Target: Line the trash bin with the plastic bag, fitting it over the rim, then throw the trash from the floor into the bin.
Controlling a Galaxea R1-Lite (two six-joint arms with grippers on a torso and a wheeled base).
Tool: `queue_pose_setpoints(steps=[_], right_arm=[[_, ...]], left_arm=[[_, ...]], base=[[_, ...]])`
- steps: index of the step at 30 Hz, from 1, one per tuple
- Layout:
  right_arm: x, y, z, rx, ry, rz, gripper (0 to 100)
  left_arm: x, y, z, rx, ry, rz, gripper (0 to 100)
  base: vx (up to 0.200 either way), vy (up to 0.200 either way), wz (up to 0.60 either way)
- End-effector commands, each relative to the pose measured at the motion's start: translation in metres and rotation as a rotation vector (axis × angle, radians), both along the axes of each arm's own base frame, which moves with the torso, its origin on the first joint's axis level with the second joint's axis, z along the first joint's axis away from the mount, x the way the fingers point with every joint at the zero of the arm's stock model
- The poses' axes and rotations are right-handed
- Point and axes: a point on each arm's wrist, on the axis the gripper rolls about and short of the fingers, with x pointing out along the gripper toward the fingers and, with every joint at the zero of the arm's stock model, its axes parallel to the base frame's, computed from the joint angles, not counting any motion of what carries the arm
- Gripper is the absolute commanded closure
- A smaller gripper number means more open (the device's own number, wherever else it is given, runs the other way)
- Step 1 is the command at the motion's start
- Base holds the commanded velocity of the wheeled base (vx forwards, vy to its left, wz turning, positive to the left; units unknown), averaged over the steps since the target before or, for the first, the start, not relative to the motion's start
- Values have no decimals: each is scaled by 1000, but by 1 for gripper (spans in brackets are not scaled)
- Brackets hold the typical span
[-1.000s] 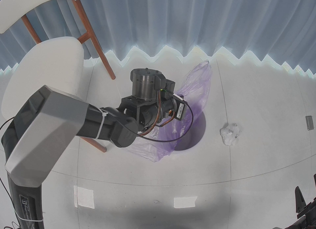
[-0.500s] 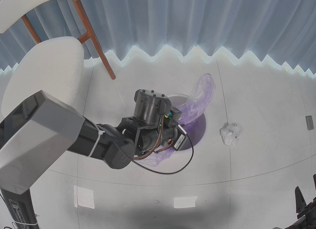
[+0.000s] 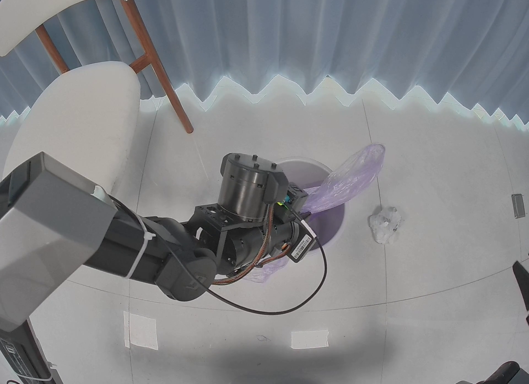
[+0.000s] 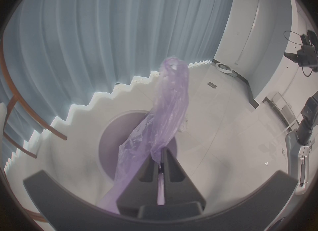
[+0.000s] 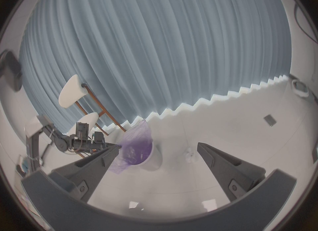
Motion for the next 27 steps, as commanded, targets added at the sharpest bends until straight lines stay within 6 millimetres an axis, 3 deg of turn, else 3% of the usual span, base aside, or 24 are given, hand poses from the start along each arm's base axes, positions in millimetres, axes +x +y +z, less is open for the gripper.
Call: queue_pose_setpoints(steps=[1, 6, 14, 21, 27], right_arm=[[172, 77, 40, 264, 554, 220, 0], [204, 111, 26, 221, 652, 270, 0], [242, 144, -4, 223, 769, 266, 0], [275, 164, 5, 312, 744, 256, 0], [283, 167, 13, 323, 710, 263, 0]], left_arm=[[-8, -13, -2, -1, -40, 15, 100], [-6, -16, -5, -9, -54, 20, 100], [-2, -16, -5, -12, -58, 42, 100], [1, -13, -6, -12, -56, 52, 100], [1, -13, -6, -13, -57, 52, 100]], base=[[0, 0, 0], [0, 0, 0], [0, 0, 0], [0, 0, 0], [0, 0, 0]])
